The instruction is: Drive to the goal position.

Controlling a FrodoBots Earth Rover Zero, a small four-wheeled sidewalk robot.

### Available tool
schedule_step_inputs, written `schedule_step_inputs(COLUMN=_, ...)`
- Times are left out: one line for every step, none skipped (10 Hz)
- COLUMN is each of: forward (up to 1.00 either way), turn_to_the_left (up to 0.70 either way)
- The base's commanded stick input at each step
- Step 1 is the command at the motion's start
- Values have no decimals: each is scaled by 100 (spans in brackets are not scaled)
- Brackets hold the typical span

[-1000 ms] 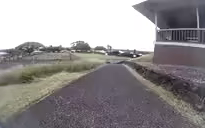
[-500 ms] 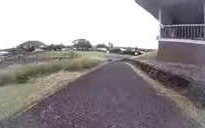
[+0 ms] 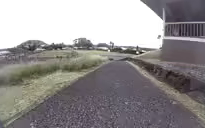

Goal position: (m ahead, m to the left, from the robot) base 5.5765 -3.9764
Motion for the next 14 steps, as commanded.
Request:
schedule_step_inputs(forward=70, turn_to_the_left=1)
schedule_step_inputs(forward=70, turn_to_the_left=1)
schedule_step_inputs(forward=70, turn_to_the_left=1)
schedule_step_inputs(forward=70, turn_to_the_left=1)
schedule_step_inputs(forward=70, turn_to_the_left=1)
schedule_step_inputs(forward=70, turn_to_the_left=-4)
schedule_step_inputs(forward=70, turn_to_the_left=-11)
schedule_step_inputs(forward=70, turn_to_the_left=-24)
schedule_step_inputs(forward=70, turn_to_the_left=-32)
schedule_step_inputs(forward=70, turn_to_the_left=-33)
schedule_step_inputs(forward=70, turn_to_the_left=-33)
schedule_step_inputs(forward=70, turn_to_the_left=-33)
schedule_step_inputs(forward=70, turn_to_the_left=-33)
schedule_step_inputs(forward=70, turn_to_the_left=-33)
